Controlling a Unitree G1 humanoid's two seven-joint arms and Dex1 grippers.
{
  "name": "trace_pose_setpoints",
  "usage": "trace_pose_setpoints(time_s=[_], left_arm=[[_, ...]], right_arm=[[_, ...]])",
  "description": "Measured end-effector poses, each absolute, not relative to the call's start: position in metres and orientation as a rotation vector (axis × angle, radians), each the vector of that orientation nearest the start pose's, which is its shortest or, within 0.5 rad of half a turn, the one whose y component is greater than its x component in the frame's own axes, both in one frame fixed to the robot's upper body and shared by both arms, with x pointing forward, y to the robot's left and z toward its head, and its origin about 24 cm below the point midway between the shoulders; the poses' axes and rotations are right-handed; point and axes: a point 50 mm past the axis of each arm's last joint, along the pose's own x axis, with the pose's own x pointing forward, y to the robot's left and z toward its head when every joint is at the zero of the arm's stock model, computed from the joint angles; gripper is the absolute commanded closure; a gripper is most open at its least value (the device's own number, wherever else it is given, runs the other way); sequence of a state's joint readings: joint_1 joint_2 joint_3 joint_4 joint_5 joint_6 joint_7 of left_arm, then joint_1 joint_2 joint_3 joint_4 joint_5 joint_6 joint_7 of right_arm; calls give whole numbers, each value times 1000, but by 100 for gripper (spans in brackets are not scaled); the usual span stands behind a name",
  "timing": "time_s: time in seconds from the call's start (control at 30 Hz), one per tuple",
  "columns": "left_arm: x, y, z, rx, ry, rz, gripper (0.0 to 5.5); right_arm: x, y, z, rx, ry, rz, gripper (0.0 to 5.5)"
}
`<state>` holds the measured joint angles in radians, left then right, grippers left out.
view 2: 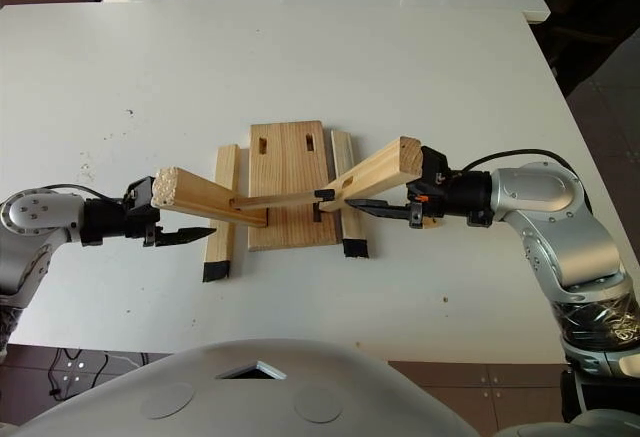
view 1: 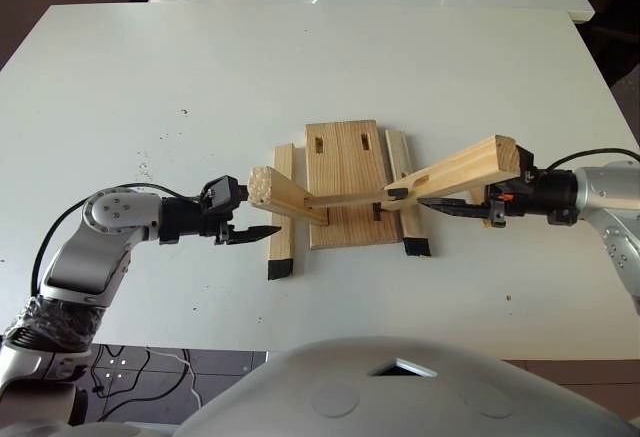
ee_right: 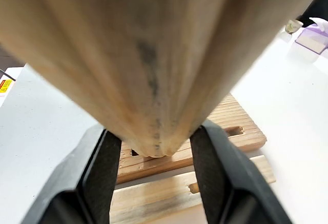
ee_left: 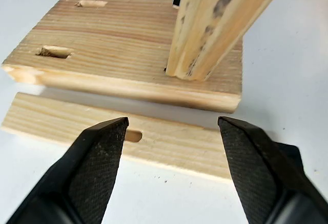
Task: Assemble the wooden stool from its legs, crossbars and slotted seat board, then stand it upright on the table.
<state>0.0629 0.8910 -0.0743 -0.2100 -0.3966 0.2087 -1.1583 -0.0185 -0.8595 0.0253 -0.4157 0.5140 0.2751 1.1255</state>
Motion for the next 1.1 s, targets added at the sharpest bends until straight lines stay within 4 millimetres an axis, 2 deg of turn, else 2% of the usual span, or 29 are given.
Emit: trace_pose_setpoints(time_s=[0.33,0.7,1.1], left_arm=[[199,213,93,335,400,-1301,224],[193,201,83,310,379,-1263,224],[178,190,77,326,405,-1319,224]], right_arm=[[202,-189,134,-390,165,1392,350],[199,-194,135,-372,275,1460,350],[201,-192,134,-392,283,1486,350]])
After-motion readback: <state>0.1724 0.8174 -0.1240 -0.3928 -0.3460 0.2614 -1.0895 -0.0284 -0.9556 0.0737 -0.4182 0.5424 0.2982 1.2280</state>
